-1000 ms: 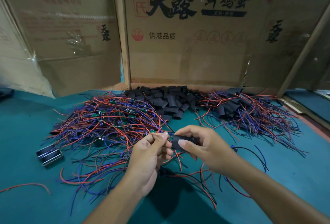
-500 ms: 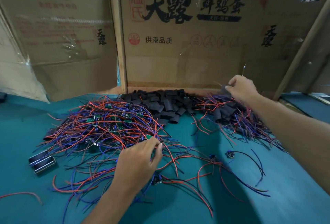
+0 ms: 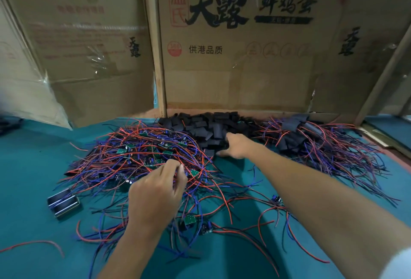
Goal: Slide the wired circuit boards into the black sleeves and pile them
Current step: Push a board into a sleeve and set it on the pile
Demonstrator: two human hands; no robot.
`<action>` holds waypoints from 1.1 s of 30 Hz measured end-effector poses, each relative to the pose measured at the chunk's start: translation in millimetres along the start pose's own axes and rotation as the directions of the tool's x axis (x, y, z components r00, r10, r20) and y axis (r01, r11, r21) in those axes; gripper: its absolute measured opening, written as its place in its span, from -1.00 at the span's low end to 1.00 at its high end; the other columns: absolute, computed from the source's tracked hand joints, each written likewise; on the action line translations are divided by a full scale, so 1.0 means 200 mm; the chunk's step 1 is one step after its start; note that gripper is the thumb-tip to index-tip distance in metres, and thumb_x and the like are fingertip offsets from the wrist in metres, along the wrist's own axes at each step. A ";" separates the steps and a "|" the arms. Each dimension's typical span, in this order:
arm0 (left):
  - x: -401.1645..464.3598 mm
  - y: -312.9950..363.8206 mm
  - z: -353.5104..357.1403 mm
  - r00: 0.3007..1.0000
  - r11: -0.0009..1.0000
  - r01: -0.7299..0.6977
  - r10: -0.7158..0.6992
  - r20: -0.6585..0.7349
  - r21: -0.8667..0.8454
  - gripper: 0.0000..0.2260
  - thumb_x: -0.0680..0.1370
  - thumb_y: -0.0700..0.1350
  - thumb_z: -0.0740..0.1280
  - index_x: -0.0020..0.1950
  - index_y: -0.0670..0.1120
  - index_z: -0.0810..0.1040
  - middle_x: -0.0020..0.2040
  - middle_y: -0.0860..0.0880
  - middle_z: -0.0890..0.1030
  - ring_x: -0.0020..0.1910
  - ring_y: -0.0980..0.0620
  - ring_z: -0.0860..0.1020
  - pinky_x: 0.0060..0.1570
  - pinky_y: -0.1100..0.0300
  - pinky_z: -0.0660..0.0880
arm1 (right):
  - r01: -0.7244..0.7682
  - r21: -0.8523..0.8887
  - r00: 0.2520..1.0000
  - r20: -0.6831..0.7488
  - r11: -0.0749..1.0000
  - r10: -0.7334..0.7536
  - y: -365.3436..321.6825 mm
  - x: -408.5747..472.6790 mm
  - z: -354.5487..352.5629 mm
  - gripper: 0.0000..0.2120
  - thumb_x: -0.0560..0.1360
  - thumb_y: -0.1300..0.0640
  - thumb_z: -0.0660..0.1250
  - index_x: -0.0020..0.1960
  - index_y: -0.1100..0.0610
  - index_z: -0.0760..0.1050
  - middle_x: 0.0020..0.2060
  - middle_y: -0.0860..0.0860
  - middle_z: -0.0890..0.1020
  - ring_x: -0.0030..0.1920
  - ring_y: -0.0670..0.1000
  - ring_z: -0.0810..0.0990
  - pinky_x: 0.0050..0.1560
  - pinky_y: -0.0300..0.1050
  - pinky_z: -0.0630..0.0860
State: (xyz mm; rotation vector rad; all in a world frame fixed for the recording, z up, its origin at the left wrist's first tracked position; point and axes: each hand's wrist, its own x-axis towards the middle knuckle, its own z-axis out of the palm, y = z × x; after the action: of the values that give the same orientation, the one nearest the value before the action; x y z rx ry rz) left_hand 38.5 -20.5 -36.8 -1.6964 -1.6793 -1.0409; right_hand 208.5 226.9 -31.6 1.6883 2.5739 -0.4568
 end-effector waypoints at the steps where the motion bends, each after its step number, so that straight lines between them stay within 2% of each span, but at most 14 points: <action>1: 0.00 -0.01 0.00 1.000 1.000 0.007 -0.007 0.002 -0.005 -0.80 0.61 -0.09 0.26 -0.18 -0.08 0.56 -0.46 0.07 0.48 -0.56 0.04 0.44 -0.61 0.21 0.25 | -0.016 0.030 1.000 0.014 0.999 0.015 0.00 -0.02 -0.02 -0.30 0.45 -0.26 0.39 0.32 0.22 0.31 0.23 0.18 0.49 0.13 0.19 0.50 -0.05 -0.04 0.41; 4: 0.02 0.00 -0.02 0.999 0.998 0.030 -0.029 0.016 -0.064 -0.83 0.60 -0.07 0.27 -0.13 -0.08 0.58 -0.41 0.08 0.53 -0.53 0.05 0.47 -0.60 0.20 0.30 | -0.066 0.173 0.998 0.012 0.983 0.065 0.00 -0.15 -0.09 -0.35 0.45 -0.22 0.42 0.29 0.19 0.32 0.21 0.14 0.49 0.14 0.16 0.50 -0.03 -0.01 0.43; 7: 0.00 0.05 -0.01 0.993 0.990 -0.018 0.034 0.112 -0.139 -0.75 0.55 0.07 0.32 0.09 -0.06 0.61 -0.26 0.08 0.60 -0.37 0.09 0.56 -0.48 0.24 0.41 | 0.027 0.479 0.980 -0.185 0.877 0.071 -0.06 -0.42 -0.08 -0.50 0.38 -0.18 0.49 0.12 0.10 0.42 0.00 0.06 0.57 -0.04 0.06 0.58 -0.15 -0.05 0.46; 10: -0.02 0.15 0.00 0.949 0.966 -0.026 0.104 0.297 -0.256 -0.41 0.48 0.26 0.28 0.43 -0.01 0.44 0.05 0.09 0.64 -0.02 0.11 0.60 -0.21 0.19 0.55 | 0.228 0.799 0.974 -0.176 0.557 -0.145 -0.16 -0.78 0.04 -0.57 0.28 -0.09 0.56 0.05 0.01 0.52 -0.12 -0.01 0.66 -0.18 -0.09 0.60 -0.25 -0.21 0.49; 12: -0.04 0.19 0.00 0.932 0.949 -0.110 0.202 0.300 -0.297 -0.42 0.46 0.22 0.27 0.43 0.00 0.40 0.10 0.07 0.66 0.02 0.08 0.63 -0.19 0.19 0.58 | 0.237 0.899 0.950 -0.133 0.369 -0.284 -0.19 -0.96 0.11 -0.60 0.31 0.06 0.56 0.08 0.07 0.53 -0.07 0.05 0.69 -0.09 -0.06 0.64 -0.13 -0.19 0.56; 15: -0.04 0.22 -0.03 0.909 0.921 -0.214 0.309 0.278 -0.324 -0.53 0.47 0.12 0.26 0.34 -0.04 0.50 -0.03 0.06 0.68 -0.11 0.05 0.65 -0.29 0.19 0.56 | 0.195 0.948 0.948 -0.117 0.250 -0.297 -0.16 -1.09 0.14 -0.57 0.34 0.19 0.51 0.16 0.19 0.48 -0.07 0.12 0.68 -0.08 -0.01 0.63 -0.04 -0.19 0.53; 17: -0.05 0.23 -0.04 0.899 0.907 -0.248 0.346 0.269 -0.340 -0.59 0.50 0.08 0.27 0.28 -0.07 0.58 -0.08 0.04 0.68 -0.16 0.02 0.65 -0.31 0.16 0.56 | 0.176 0.961 0.947 -0.106 0.214 -0.304 -0.14 -1.11 0.15 -0.56 0.35 0.17 0.48 0.18 0.22 0.47 -0.13 0.06 0.66 -0.16 -0.05 0.58 -0.12 -0.28 0.47; 19: -0.06 0.24 -0.04 0.905 0.901 -0.243 0.344 0.250 -0.358 -0.64 0.54 0.04 0.30 0.26 -0.08 0.60 -0.08 0.04 0.69 -0.15 0.01 0.65 -0.28 0.13 0.56 | 0.153 0.975 0.949 -0.099 0.162 -0.298 -0.13 -1.12 0.17 -0.56 0.38 0.13 0.46 0.21 0.24 0.46 -0.09 0.11 0.65 -0.12 0.01 0.55 -0.05 -0.19 0.47; 21: -0.06 0.26 -0.04 0.932 0.896 -0.200 0.299 0.206 -0.396 -0.70 0.58 -0.02 0.32 0.27 -0.08 0.61 -0.06 0.04 0.69 -0.12 0.01 0.66 -0.23 0.10 0.58 | 0.084 0.996 0.948 -0.075 0.016 -0.310 -0.13 -1.11 0.21 -0.54 0.44 0.07 0.41 0.24 0.30 0.45 0.01 0.21 0.63 0.00 0.11 0.57 0.11 -0.02 0.50; 23: -0.06 0.28 -0.05 0.953 0.908 -0.170 0.250 0.170 -0.382 -0.70 0.59 -0.07 0.28 0.29 -0.08 0.62 -0.14 0.02 0.66 -0.17 -0.02 0.64 -0.27 0.09 0.57 | -0.033 0.980 0.933 -0.041 -0.197 -0.359 -0.16 -1.10 0.23 -0.51 0.51 0.02 0.37 0.31 0.31 0.41 0.13 0.29 0.58 0.13 0.19 0.56 0.28 0.08 0.48; 25: -0.07 0.30 -0.05 0.966 0.932 -0.199 0.239 0.101 -0.302 -0.66 0.56 -0.08 0.27 0.29 -0.10 0.63 -0.24 0.01 0.57 -0.25 -0.01 0.57 -0.34 0.13 0.52 | -0.137 0.924 0.918 -0.017 -0.358 -0.396 -0.19 -1.10 0.24 -0.44 0.55 -0.04 0.34 0.40 0.27 0.33 0.28 0.36 0.47 0.27 0.27 0.45 0.43 0.22 0.29; 27: -0.06 0.30 -0.05 0.972 0.945 -0.212 0.231 0.049 -0.250 -0.65 0.54 -0.09 0.27 0.29 -0.09 0.63 -0.27 0.01 0.51 -0.27 0.02 0.48 -0.35 0.17 0.43 | -0.175 0.900 0.908 -0.009 -0.399 -0.418 -0.21 -1.09 0.24 -0.37 0.56 -0.14 0.26 0.46 0.25 0.28 0.38 0.36 0.38 0.37 0.29 0.35 0.47 0.24 0.20; 29: -0.06 0.30 -0.07 0.968 0.952 -0.234 0.247 0.047 -0.199 -0.64 0.52 -0.10 0.26 0.29 -0.06 0.64 -0.30 0.01 0.48 -0.32 0.01 0.47 -0.38 0.16 0.40 | -0.167 0.905 0.919 -0.001 -0.390 -0.394 -0.21 -1.09 0.24 -0.43 0.59 -0.13 0.18 0.45 0.24 0.34 0.36 0.33 0.43 0.33 0.27 0.42 0.43 0.19 0.31; 33: -0.04 0.31 -0.10 0.918 0.929 -0.371 0.369 0.143 -0.015 -0.56 0.46 -0.02 0.26 0.31 -0.04 0.62 -0.26 0.03 0.50 -0.31 -0.01 0.52 -0.39 0.15 0.43 | -0.097 0.904 0.936 -0.059 -0.417 -0.346 -0.20 -1.10 0.23 -0.61 0.58 0.11 0.22 0.36 0.24 0.44 0.15 0.27 0.59 0.01 0.18 0.61 0.16 0.08 0.57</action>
State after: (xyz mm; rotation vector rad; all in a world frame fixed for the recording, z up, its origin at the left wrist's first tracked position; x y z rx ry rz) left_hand 98.0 -47.0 -22.9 -2.0215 -1.3637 -0.7423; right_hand 256.1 4.6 -25.7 0.7354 1.5387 -3.4634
